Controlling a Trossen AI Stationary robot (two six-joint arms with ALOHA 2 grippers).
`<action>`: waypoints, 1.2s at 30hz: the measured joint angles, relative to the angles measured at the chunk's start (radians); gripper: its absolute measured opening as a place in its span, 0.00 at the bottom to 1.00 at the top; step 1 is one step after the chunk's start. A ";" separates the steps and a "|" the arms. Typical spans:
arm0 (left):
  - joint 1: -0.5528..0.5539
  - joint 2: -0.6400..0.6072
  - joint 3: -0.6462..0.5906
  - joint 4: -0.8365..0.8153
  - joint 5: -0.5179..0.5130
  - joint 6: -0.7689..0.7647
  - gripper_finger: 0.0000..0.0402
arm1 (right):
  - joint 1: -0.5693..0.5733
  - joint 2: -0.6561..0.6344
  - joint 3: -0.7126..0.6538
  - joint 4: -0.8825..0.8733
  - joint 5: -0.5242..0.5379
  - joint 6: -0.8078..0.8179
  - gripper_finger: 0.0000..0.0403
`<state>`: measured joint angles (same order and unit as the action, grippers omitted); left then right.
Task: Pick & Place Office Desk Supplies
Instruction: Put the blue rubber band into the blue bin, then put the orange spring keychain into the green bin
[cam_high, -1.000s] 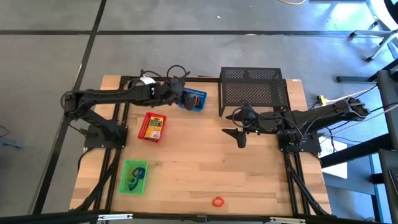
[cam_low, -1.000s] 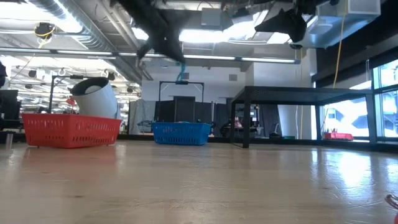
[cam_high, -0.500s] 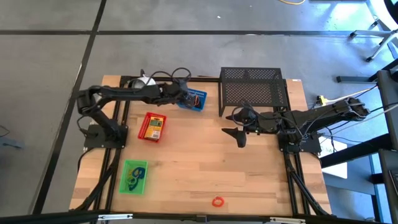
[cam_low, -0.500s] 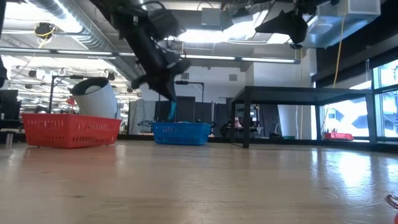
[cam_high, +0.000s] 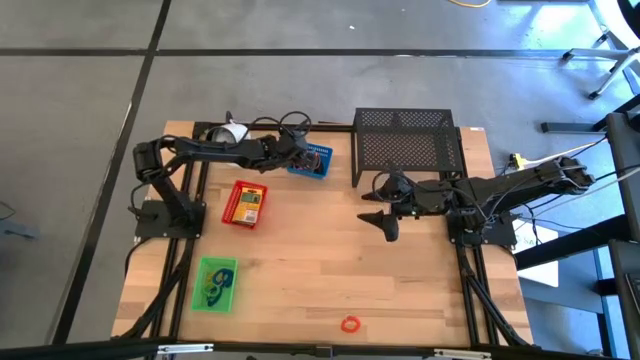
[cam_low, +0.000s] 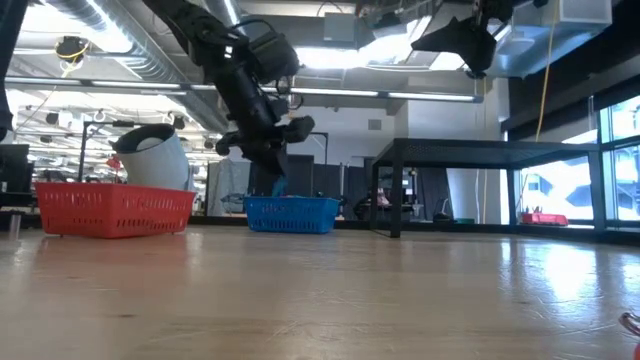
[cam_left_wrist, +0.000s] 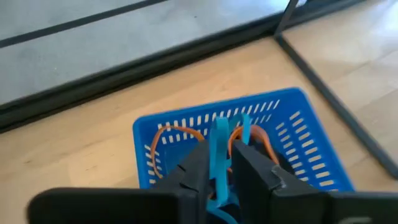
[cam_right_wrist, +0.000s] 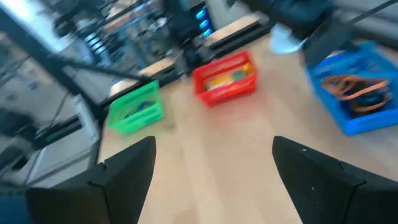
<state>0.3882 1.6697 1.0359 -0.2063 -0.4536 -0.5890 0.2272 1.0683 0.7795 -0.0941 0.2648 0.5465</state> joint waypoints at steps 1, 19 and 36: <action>0.000 -0.007 0.000 0.002 0.000 0.000 0.17 | 0.000 0.000 0.000 -0.007 -0.030 0.000 0.80; -0.197 -0.223 0.001 0.031 0.226 -0.021 0.46 | 0.114 0.217 -0.001 -0.100 -0.428 -0.359 0.80; -0.708 -0.223 0.001 0.056 -0.250 -0.376 0.46 | 0.298 0.651 0.009 0.384 -0.520 -0.687 0.80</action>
<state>-0.3198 1.4464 1.0370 -0.1505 -0.7033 -0.9649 0.5249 1.7196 0.7888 0.2898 -0.2553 -0.1401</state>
